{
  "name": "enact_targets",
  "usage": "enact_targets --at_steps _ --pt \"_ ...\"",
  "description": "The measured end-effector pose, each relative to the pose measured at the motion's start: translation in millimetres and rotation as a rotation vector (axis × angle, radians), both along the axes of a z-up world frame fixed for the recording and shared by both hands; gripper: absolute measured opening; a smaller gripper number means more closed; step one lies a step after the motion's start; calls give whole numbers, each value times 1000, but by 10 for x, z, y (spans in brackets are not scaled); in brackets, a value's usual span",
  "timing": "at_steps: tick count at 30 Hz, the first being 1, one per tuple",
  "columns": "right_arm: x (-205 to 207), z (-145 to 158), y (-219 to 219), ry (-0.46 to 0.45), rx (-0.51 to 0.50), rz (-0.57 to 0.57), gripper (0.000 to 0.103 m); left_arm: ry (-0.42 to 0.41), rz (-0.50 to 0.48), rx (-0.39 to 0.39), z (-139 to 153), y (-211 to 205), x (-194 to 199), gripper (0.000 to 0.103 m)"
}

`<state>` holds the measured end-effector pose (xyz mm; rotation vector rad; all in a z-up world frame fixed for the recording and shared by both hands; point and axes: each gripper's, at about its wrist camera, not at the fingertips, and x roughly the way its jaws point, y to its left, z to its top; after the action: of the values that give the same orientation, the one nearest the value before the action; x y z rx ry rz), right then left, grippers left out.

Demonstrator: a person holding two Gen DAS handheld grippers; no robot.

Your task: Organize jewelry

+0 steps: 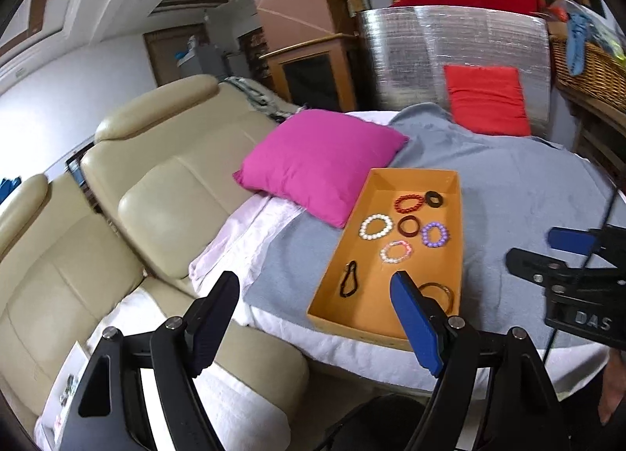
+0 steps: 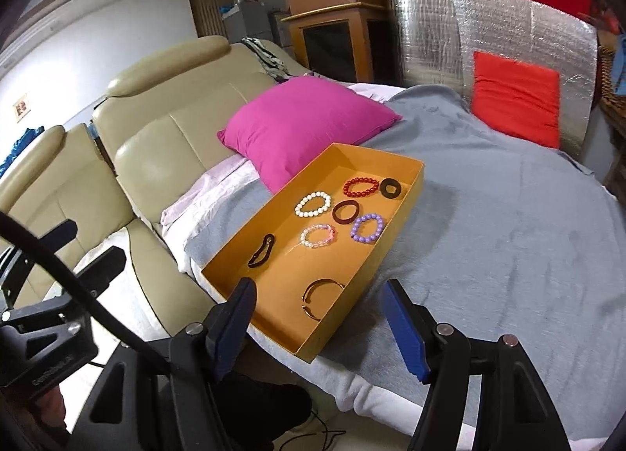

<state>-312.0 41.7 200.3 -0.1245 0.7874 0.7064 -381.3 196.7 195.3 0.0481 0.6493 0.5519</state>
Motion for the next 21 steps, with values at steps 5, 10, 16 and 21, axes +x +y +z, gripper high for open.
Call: enact_targets --at_steps 5,10,16,21 --pt "-123 123 -7 -48 -21 -19 71 -18 36 -45 14 27 -42 80" --pt "-234 219 -37 -84 -32 -39 71 -34 26 -47 66 -59 -68 80" --pt "-327 298 -97 -118 -43 -50 71 -32 20 -56 114 -133 -59 80" --pt "-349 354 -174 -140 -49 -74 71 -33 30 -56 156 -142 -55 80"
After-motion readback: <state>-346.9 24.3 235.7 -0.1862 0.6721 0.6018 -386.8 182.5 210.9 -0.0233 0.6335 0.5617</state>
